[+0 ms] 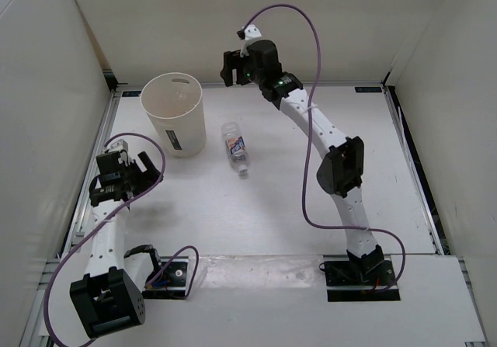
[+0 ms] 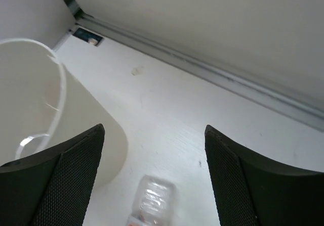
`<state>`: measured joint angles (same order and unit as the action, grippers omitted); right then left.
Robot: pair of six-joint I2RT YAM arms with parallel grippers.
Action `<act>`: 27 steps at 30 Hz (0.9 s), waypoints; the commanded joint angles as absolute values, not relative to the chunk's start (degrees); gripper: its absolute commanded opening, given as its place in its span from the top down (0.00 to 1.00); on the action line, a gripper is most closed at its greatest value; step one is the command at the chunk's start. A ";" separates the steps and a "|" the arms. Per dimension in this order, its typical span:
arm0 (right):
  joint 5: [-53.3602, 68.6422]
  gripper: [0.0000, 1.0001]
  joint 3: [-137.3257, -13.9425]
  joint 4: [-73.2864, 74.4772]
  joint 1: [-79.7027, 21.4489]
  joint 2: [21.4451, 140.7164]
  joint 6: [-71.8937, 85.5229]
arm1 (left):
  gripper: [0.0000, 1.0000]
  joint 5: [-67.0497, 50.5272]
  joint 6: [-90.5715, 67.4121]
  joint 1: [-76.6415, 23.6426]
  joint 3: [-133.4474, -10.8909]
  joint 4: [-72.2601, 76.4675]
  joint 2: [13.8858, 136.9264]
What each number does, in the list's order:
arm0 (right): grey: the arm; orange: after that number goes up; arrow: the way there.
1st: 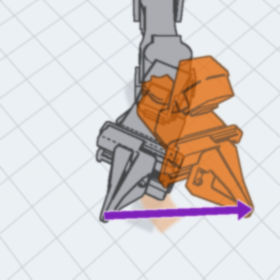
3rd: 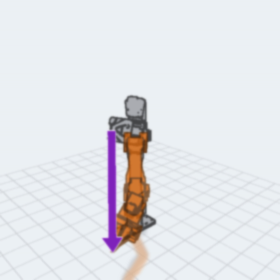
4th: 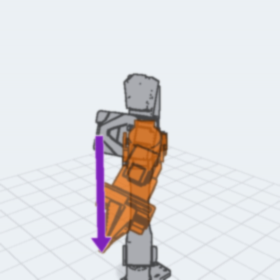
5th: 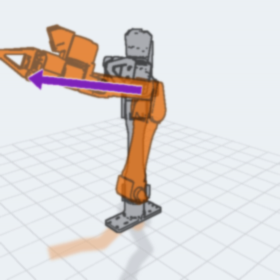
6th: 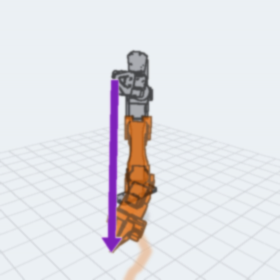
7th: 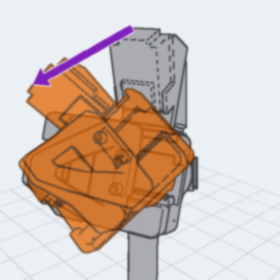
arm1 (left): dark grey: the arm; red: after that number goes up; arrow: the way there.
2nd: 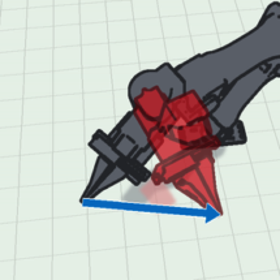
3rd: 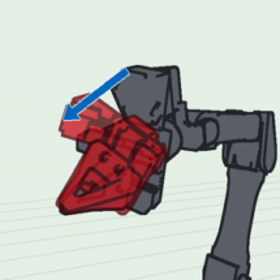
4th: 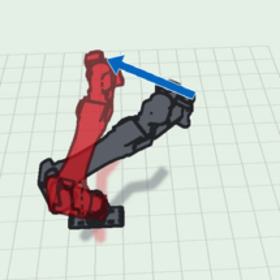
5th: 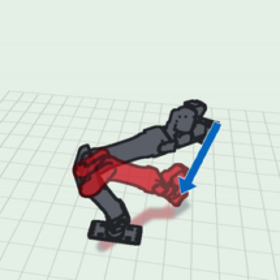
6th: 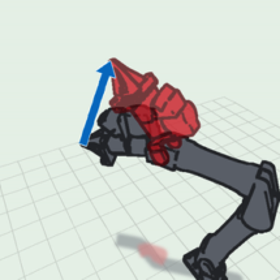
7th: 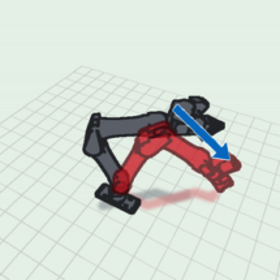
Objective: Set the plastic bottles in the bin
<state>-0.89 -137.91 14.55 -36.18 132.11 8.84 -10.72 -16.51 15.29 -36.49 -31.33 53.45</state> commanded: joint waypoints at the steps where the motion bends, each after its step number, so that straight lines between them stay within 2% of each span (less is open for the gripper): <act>1: -0.45 0.18 -134.92 20.47 -34.54 128.59 11.52 | 0.00 -12.48 -16.00 15.56 -38.50 -31.46 52.12; 8: 19.84 0.13 -128.05 32.57 -33.13 130.42 8.97 | 0.00 -13.89 -14.77 15.47 -39.20 -33.48 50.72; 13: 21.18 0.10 -145.42 55.96 -33.84 141.67 2.21 | 0.00 -12.57 -13.89 15.47 -39.73 -35.76 49.84; 17: 22.06 0.10 -140.10 54.41 -34.63 140.80 1.41 | 0.00 -12.39 -12.83 15.56 -40.52 -38.23 49.04; 27: 21.88 0.10 -143.70 58.18 -37.35 146.07 0.62 | 0.00 -10.29 -11.86 14.59 -41.05 -40.69 48.87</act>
